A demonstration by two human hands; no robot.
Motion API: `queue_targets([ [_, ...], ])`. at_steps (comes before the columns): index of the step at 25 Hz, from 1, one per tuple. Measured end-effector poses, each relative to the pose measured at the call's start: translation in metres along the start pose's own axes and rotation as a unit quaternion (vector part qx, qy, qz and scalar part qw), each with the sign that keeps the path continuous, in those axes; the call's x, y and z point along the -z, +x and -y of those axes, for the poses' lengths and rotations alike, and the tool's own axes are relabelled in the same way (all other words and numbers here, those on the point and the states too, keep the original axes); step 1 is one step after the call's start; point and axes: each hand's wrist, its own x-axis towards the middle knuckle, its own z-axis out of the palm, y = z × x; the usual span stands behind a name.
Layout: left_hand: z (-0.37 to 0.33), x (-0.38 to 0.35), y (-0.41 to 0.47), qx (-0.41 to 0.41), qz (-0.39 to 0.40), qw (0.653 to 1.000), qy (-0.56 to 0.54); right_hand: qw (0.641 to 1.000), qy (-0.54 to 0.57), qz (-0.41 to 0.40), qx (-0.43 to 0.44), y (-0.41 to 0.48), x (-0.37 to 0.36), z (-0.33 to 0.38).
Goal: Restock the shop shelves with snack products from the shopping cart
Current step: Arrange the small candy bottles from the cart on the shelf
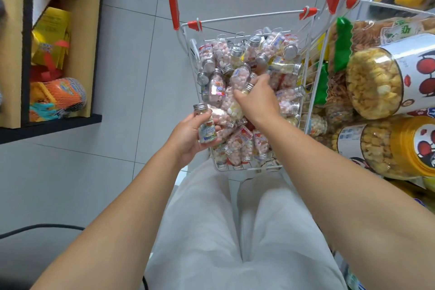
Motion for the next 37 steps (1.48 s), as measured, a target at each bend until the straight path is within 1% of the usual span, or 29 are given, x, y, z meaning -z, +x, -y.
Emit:
queue_targets([
  [2, 0.001, 0.003, 0.0, 0.0, -0.002, 1.0, -0.009, 0.987, 0.154, -0.009, -0.049, 0.007, 0.023, -0.012],
  [3, 0.002, 0.004, 0.001, -0.001, -0.001, 1.0, -0.011, 0.979, 0.192, -0.034, -0.064, 0.012, 0.037, -0.02],
  [5, 0.001, 0.005, 0.003, -0.008, -0.002, 1.0, -0.02, 0.983, 0.155, -0.075, -0.065, 0.021, 0.061, -0.036],
  [6, 0.001, 0.004, 0.005, -0.01, -0.004, 1.0, -0.025, 0.987, 0.126, -0.079, -0.063, 0.027, 0.068, -0.041],
  [8, 0.0, 0.001, 0.008, -0.014, -0.012, 0.999, -0.037, 0.991, 0.107, -0.052, -0.06, 0.037, 0.069, -0.046],
  [10, -0.001, 0.001, 0.009, -0.021, -0.023, 0.998, -0.053, 0.99, 0.125, -0.04, -0.047, 0.04, 0.064, -0.042],
  [12, -0.002, 0.005, 0.009, -0.027, -0.036, 0.997, -0.061, 0.988, 0.14, -0.061, -0.023, 0.036, 0.058, -0.04],
  [15, -0.003, 0.012, 0.007, -0.03, -0.052, 0.997, -0.043, 0.987, 0.104, -0.121, 0.016, 0.015, 0.048, -0.049],
  [17, 0.0, 0.016, 0.006, -0.028, -0.061, 0.997, -0.036, 0.987, 0.086, -0.134, 0.031, 0.0, 0.045, -0.062],
  [19, 0.004, 0.019, 0.005, -0.024, -0.065, 0.997, -0.03, 0.989, 0.068, -0.131, 0.021, -0.012, 0.045, -0.082],
  [21, 0.009, 0.019, 0.003, -0.015, -0.067, 0.997, -0.021, 0.987, 0.056, -0.146, -0.023, -0.019, 0.049, -0.106],
  [22, 0.012, 0.019, 0.002, -0.01, -0.066, 0.998, -0.017, 0.987, 0.049, -0.141, -0.055, -0.021, 0.051, -0.116],
  [23, 0.016, 0.018, 0.001, -0.006, -0.063, 0.998, -0.013, 0.988, 0.044, -0.118, -0.093, -0.022, 0.052, -0.123],
  [24, 0.018, 0.016, 0.0, -0.002, -0.06, 0.998, -0.009, 0.987, 0.052, -0.076, -0.131, -0.024, 0.05, -0.126],
  [26, 0.021, 0.014, -0.002, 0.001, -0.057, 0.998, -0.006, 0.971, 0.132, 0.0, -0.197, -0.024, 0.039, -0.126],
  [27, 0.021, 0.013, -0.002, 0.0, -0.057, 0.998, -0.008, 0.961, 0.17, 0.012, -0.218, -0.023, 0.034, -0.121],
  [29, 0.02, 0.015, -0.004, -0.005, -0.062, 0.998, -0.01, 0.946, 0.211, 0.007, -0.245, -0.021, 0.028, -0.112],
  [32, 0.016, 0.021, -0.005, -0.011, -0.076, 0.997, -0.009, 0.93, 0.256, 0.03, -0.261, -0.023, 0.026, -0.108],
  [35, 0.012, 0.024, -0.004, -0.015, -0.084, 0.996, -0.006, 0.939, 0.25, 0.072, -0.224, -0.036, 0.023, -0.111],
  [37, 0.012, 0.023, -0.002, -0.015, -0.082, 0.996, -0.005, 0.944, 0.25, 0.056, -0.209, -0.04, 0.019, -0.114],
])
